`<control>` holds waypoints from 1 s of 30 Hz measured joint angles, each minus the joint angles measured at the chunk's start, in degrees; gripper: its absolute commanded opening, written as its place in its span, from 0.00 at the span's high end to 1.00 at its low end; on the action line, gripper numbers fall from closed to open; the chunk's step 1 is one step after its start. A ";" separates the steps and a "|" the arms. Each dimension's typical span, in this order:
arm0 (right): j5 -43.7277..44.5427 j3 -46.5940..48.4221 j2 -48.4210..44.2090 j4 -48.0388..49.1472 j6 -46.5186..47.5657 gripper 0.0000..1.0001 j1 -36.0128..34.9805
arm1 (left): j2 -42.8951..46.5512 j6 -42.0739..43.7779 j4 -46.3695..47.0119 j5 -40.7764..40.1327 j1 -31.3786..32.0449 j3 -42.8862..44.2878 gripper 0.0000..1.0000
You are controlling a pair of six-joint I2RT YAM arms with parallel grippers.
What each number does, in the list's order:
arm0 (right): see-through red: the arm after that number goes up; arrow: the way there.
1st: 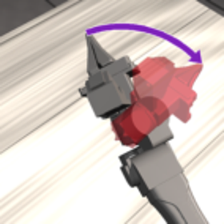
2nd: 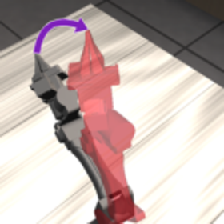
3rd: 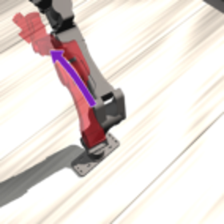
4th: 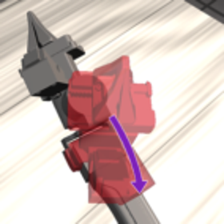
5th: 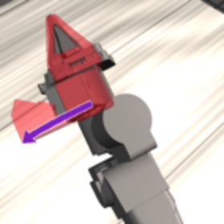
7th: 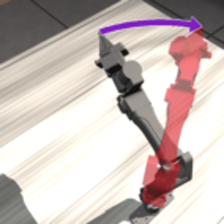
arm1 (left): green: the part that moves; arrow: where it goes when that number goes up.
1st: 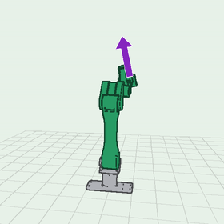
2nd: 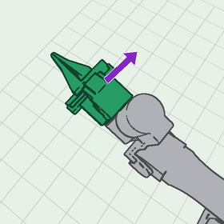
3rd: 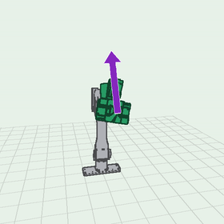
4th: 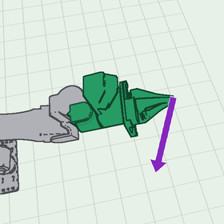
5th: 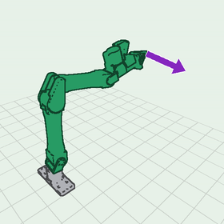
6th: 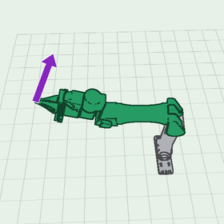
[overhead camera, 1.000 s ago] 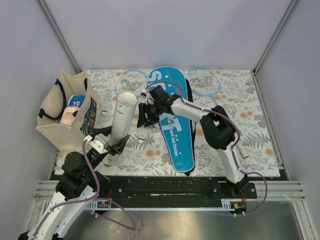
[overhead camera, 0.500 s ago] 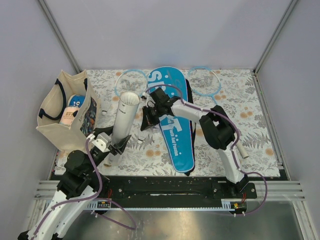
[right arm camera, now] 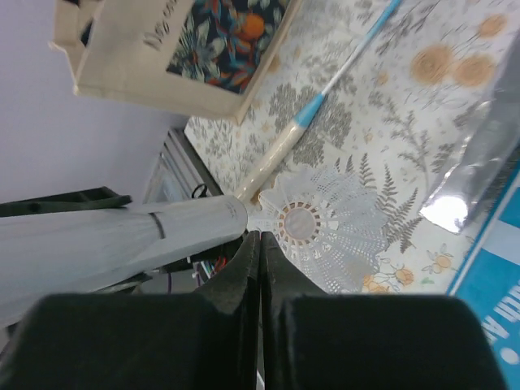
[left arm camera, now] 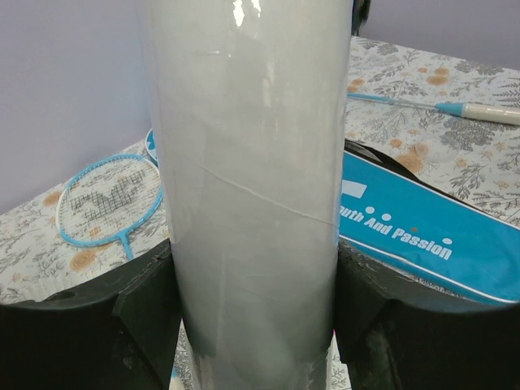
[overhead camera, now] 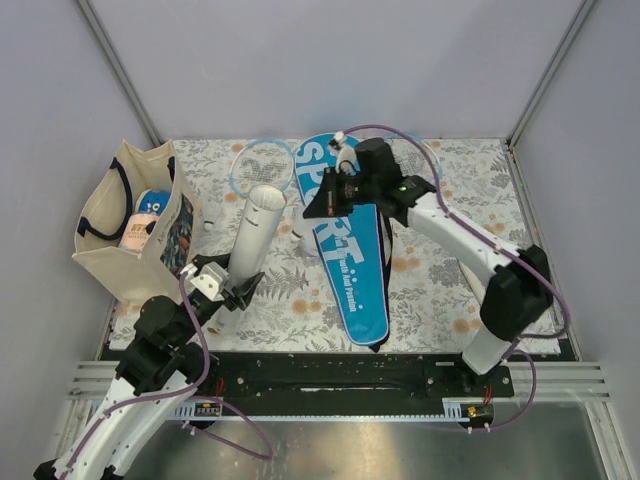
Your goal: Pack up the badminton gear
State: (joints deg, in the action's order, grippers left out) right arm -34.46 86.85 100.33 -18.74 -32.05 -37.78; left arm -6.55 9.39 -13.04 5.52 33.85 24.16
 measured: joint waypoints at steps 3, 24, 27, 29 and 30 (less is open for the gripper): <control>2.62 -1.97 -7.15 -0.09 -0.48 1.00 3.39 | -1.18 -0.07 -0.24 0.02 0.00 0.02 0.60; 12.35 3.76 -31.54 -11.13 10.34 1.00 6.27 | -10.95 1.92 -2.12 4.31 0.00 0.24 0.61; 10.45 5.68 -31.39 -11.10 10.29 1.00 6.27 | -12.57 2.93 -2.19 6.12 0.00 0.35 0.61; 8.96 6.21 -31.36 -10.73 10.12 1.00 6.25 | -14.19 3.37 -2.43 7.21 0.00 0.79 0.61; 8.11 6.25 -31.30 -10.56 9.90 1.00 6.25 | -14.88 3.67 -2.47 7.72 0.00 1.01 0.61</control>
State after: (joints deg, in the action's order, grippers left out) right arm -26.35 93.10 69.04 -29.30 -22.15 -31.53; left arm -21.43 13.06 -15.51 13.23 33.85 25.17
